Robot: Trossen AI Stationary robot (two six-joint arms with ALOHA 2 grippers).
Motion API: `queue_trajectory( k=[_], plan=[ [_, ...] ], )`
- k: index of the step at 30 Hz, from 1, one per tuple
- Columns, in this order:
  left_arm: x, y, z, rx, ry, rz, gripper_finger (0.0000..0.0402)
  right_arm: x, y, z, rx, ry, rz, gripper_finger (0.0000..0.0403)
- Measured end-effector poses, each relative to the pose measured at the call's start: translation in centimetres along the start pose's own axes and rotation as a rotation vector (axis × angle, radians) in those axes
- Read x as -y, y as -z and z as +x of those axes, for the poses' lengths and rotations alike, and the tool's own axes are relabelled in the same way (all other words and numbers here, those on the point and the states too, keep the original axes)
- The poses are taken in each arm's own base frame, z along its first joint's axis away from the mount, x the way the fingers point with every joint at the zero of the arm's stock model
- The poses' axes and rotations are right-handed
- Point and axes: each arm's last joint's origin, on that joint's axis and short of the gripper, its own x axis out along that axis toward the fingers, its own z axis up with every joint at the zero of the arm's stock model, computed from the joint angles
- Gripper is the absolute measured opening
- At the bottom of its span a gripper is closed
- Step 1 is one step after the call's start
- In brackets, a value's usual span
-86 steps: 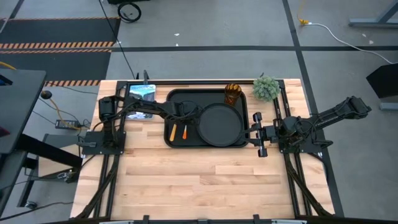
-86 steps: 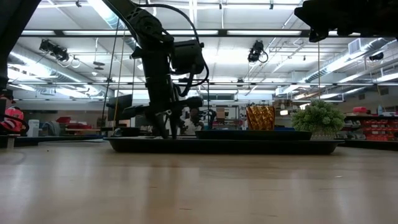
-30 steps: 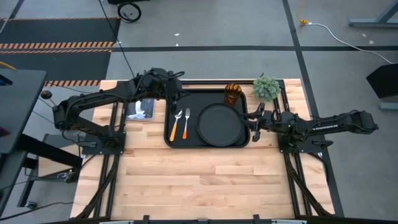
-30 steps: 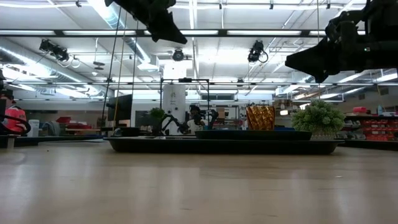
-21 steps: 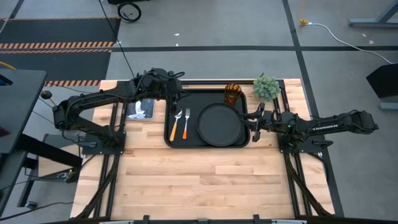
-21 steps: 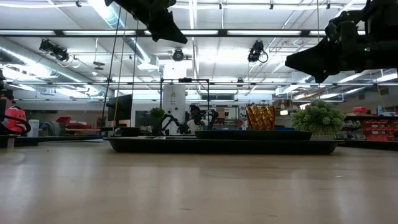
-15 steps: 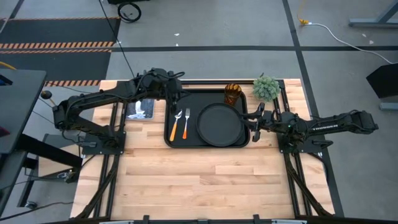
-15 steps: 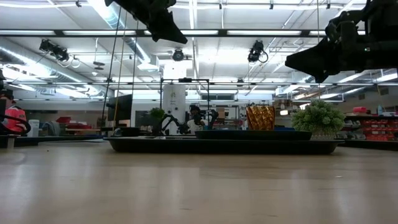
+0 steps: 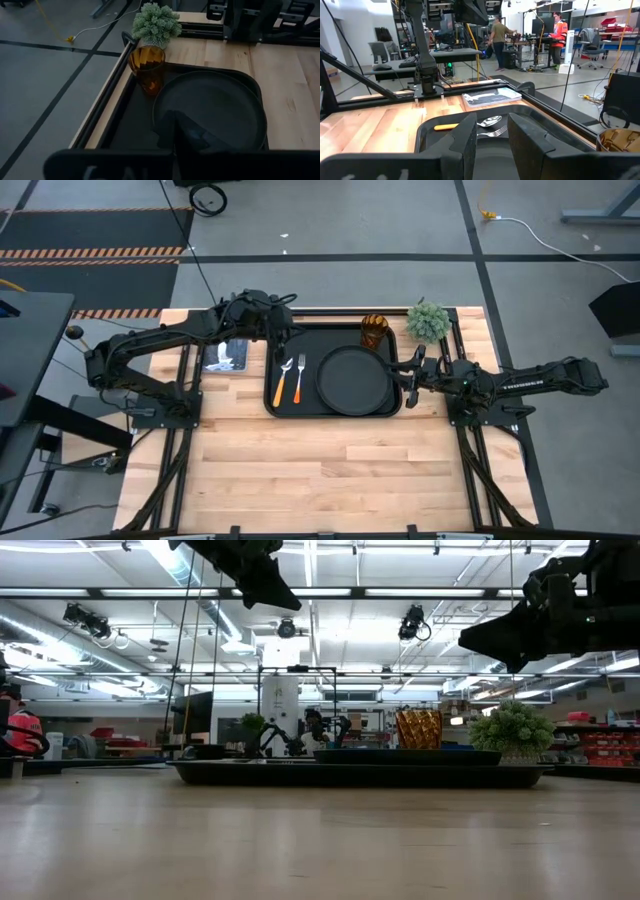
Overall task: Pick and place plate/cup/fork/spoon on tray
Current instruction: Return to Home Position
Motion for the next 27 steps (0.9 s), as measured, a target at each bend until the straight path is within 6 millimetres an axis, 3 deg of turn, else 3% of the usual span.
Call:
queue_trajectory(
  k=[13, 20, 27],
  plan=[
    [0.1, 0.4, -0.2, -0.043, 0.008, -0.063, 0.0009, 0.0, 0.0, 0.0, 0.0, 0.0, 0.0, 0.0116],
    [0.4, 0.3, -2.6, -0.046, 0.043, -0.08, 0.0009, 0.0, 0.0, 0.0, 0.0, -0.001, 0.0, 0.0116],
    [1.9, -0.6, -5.6, 0.03, 0.092, -0.048, 0.0009, 0.0, 0.0, 0.0, -0.002, -0.001, 0.0, 0.0116]
  ],
)
